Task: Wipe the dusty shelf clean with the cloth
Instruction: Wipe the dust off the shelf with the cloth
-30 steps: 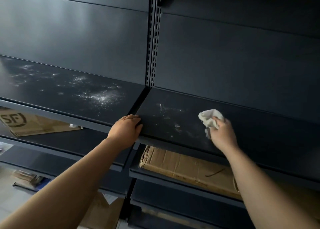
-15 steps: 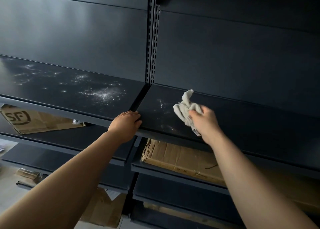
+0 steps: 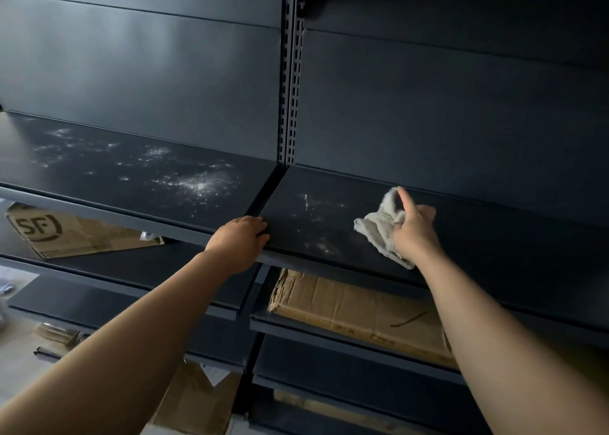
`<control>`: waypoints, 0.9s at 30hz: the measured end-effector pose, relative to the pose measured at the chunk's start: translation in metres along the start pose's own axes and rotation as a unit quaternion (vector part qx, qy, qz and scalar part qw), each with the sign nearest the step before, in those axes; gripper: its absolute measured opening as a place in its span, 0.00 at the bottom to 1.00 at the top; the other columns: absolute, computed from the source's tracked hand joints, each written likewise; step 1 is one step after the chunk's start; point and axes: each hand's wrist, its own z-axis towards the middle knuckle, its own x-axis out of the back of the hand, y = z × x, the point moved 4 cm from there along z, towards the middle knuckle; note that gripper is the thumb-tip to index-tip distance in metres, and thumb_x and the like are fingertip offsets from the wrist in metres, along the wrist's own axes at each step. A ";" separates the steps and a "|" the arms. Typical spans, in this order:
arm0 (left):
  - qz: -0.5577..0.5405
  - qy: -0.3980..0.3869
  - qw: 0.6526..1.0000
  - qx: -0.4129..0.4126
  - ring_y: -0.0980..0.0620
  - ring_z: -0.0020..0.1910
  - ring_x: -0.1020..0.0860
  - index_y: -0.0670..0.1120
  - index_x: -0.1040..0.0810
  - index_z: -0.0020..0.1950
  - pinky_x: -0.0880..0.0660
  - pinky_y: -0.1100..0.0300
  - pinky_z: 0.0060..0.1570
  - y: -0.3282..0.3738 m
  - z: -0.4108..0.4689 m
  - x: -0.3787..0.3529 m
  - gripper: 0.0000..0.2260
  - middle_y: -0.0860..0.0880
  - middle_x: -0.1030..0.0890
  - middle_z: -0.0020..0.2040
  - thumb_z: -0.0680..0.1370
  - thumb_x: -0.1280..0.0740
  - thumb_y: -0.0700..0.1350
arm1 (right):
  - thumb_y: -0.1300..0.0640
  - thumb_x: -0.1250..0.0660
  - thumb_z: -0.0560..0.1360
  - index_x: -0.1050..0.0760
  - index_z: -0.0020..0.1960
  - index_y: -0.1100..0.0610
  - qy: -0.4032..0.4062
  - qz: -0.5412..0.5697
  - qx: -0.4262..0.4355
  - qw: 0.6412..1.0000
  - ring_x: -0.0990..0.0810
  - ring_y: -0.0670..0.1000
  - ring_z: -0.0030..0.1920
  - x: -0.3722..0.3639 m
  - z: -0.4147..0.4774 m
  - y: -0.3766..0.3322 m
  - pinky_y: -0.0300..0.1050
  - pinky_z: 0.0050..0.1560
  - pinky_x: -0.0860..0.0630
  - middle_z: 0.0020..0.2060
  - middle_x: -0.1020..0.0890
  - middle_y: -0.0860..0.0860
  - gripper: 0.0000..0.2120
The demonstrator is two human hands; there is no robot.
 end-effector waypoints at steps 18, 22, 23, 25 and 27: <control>-0.027 0.033 0.999 0.030 0.46 0.72 0.36 0.47 0.36 0.73 0.37 0.51 0.69 -0.026 -0.004 0.008 0.22 0.48 0.34 0.73 0.80 0.41 0.50 | 0.65 0.33 0.73 0.24 0.63 0.55 0.019 0.177 0.194 0.965 0.24 0.54 0.58 -0.037 -0.051 -0.083 0.34 0.57 0.33 0.60 0.25 0.56 0.19; -0.022 0.062 0.997 0.046 0.45 0.69 0.32 0.46 0.31 0.70 0.32 0.50 0.65 -0.024 0.002 0.009 0.18 0.48 0.30 0.71 0.80 0.42 0.48 | 0.60 0.36 0.74 0.24 0.60 0.57 0.124 0.049 0.033 0.991 0.25 0.62 0.57 0.001 0.010 0.006 0.45 0.58 0.30 0.59 0.28 0.62 0.15; -0.017 0.071 0.996 0.050 0.45 0.68 0.31 0.46 0.30 0.69 0.32 0.51 0.63 -0.023 0.003 0.009 0.18 0.48 0.30 0.70 0.80 0.42 0.48 | 0.58 0.38 0.75 0.24 0.59 0.58 0.122 0.013 -0.002 0.992 0.25 0.63 0.57 0.004 0.021 0.024 0.48 0.58 0.29 0.59 0.28 0.63 0.14; -0.006 0.088 0.995 0.055 0.45 0.67 0.30 0.47 0.30 0.70 0.32 0.51 0.63 -0.023 0.004 0.007 0.18 0.49 0.29 0.70 0.80 0.43 0.49 | 0.56 0.41 0.77 0.25 0.58 0.60 0.103 -0.023 -0.034 0.994 0.26 0.63 0.57 0.001 0.041 0.041 0.49 0.57 0.29 0.59 0.28 0.64 0.14; -0.002 0.094 0.994 0.061 0.46 0.68 0.31 0.48 0.31 0.71 0.33 0.52 0.65 -0.025 0.004 0.006 0.19 0.50 0.30 0.71 0.81 0.43 0.50 | 0.55 0.43 0.77 0.26 0.60 0.60 0.083 -0.041 -0.037 0.995 0.26 0.63 0.57 -0.007 0.058 0.034 0.50 0.57 0.29 0.61 0.29 0.64 0.15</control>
